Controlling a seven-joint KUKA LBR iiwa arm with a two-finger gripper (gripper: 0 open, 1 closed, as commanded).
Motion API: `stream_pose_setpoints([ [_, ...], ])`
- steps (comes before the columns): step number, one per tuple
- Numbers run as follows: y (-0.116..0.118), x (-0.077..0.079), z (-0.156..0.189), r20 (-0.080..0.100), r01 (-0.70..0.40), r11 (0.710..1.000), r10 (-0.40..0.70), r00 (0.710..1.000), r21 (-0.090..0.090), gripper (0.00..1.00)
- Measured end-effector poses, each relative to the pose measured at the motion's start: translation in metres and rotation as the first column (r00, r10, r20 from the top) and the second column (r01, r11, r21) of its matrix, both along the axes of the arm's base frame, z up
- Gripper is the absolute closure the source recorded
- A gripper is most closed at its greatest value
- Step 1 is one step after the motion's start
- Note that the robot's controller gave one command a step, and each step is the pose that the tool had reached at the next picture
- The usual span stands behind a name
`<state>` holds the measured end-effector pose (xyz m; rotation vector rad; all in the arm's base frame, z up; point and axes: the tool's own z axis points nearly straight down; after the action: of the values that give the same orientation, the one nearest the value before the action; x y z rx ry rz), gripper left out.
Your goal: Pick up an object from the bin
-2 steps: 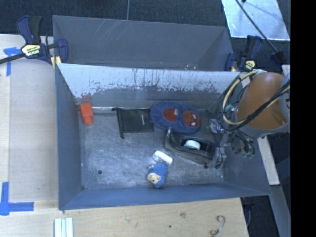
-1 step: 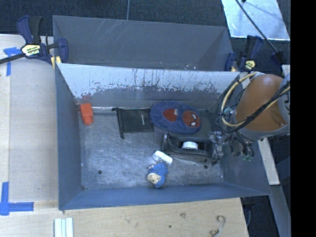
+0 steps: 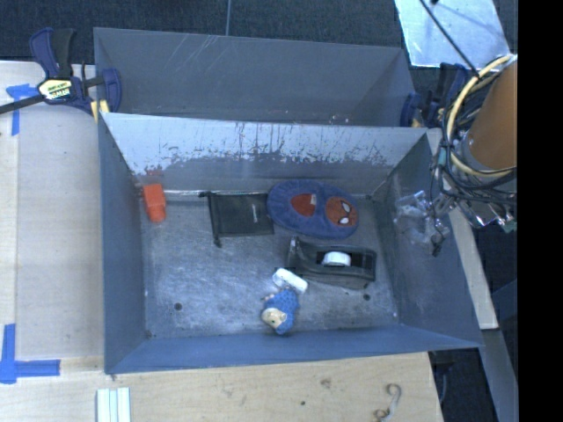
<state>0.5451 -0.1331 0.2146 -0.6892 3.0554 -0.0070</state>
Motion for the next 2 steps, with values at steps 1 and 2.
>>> stream_pose_setpoints([
  [1,0.0377,-0.0407,-0.0389,-0.014,0.067,0.998,-0.067,0.998,0.005,1.00],
  [2,0.0354,-0.0386,-0.0368,-0.007,0.069,0.998,-0.069,0.998,0.003,0.00],
])
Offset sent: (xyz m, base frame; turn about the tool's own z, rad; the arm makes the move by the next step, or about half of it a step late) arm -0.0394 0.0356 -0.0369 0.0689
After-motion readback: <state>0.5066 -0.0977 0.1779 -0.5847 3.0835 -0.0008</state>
